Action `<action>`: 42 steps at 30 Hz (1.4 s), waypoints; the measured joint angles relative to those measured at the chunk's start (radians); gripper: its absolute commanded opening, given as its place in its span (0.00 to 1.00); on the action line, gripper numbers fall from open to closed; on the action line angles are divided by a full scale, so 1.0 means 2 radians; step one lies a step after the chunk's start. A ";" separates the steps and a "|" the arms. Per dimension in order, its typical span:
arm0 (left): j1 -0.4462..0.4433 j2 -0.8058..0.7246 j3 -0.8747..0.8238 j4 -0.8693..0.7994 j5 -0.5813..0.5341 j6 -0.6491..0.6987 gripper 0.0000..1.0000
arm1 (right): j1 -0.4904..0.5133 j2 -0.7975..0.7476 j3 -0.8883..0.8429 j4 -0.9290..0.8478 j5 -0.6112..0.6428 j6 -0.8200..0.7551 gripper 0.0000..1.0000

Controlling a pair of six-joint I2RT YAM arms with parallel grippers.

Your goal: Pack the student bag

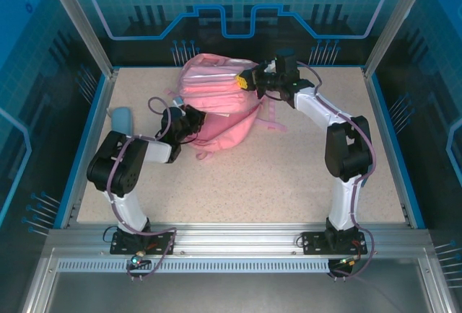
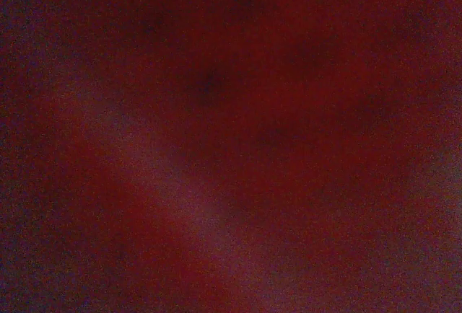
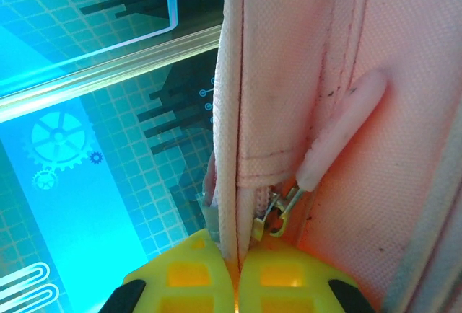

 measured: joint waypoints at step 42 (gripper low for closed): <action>0.010 -0.058 -0.088 -0.020 -0.036 -0.010 0.56 | -0.001 -0.019 0.001 -0.084 0.033 -0.102 0.00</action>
